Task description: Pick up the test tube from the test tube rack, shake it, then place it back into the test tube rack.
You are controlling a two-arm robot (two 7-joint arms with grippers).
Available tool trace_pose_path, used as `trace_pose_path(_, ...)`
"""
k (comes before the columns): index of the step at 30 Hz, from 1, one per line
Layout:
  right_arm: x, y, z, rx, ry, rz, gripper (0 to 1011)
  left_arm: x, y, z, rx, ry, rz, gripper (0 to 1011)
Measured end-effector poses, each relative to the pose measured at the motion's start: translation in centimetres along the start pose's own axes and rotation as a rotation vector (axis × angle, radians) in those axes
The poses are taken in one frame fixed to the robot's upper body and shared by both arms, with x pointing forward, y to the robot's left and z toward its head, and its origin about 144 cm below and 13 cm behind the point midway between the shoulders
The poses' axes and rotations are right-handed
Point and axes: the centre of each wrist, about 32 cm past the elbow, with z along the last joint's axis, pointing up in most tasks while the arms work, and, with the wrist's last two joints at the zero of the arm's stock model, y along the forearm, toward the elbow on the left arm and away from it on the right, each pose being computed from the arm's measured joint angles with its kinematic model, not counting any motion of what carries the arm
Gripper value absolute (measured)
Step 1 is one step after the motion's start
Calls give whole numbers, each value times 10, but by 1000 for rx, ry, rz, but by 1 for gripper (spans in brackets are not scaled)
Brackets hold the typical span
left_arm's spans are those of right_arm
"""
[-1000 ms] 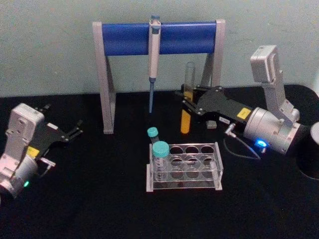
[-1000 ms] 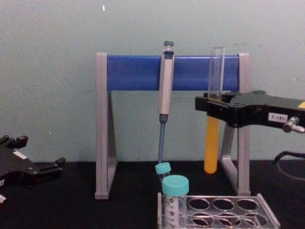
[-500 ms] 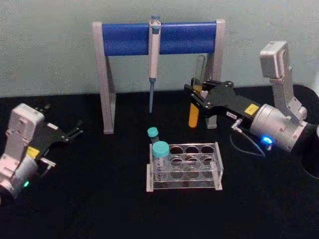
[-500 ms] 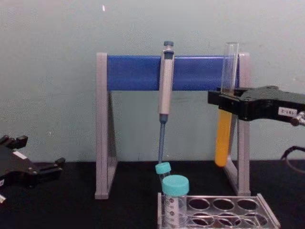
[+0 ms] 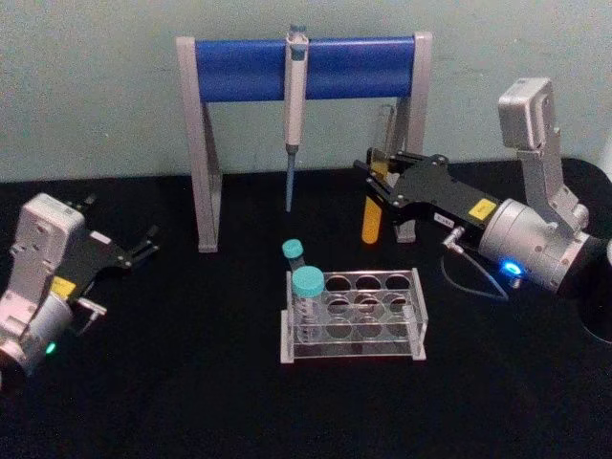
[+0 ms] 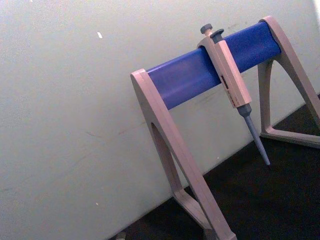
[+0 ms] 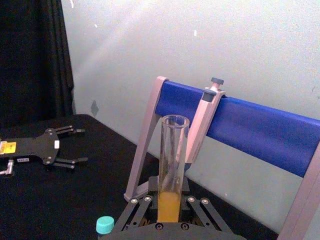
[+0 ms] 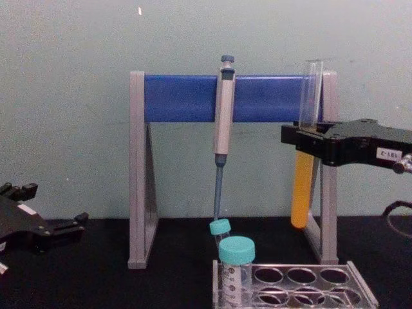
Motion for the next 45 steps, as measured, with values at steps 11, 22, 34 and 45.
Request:
trace_pose_path(11, -2, -1, 0, -2, 0, -6, 232, 0, 0, 0, 0, 0, 0, 1001)
trace_pose_path(22, -1, -2, 1, 1, 0, -9, 232, 0, 0, 0, 0, 0, 0, 1001)
trace_pose_path(34, -1, -2, 2, 2, -3, -9, 232, 0, 0, 0, 0, 0, 0, 1001)
trace_pose_path(45, -1, -2, 2, 1, -2, -7, 232, 0, 0, 0, 0, 0, 0, 1001)
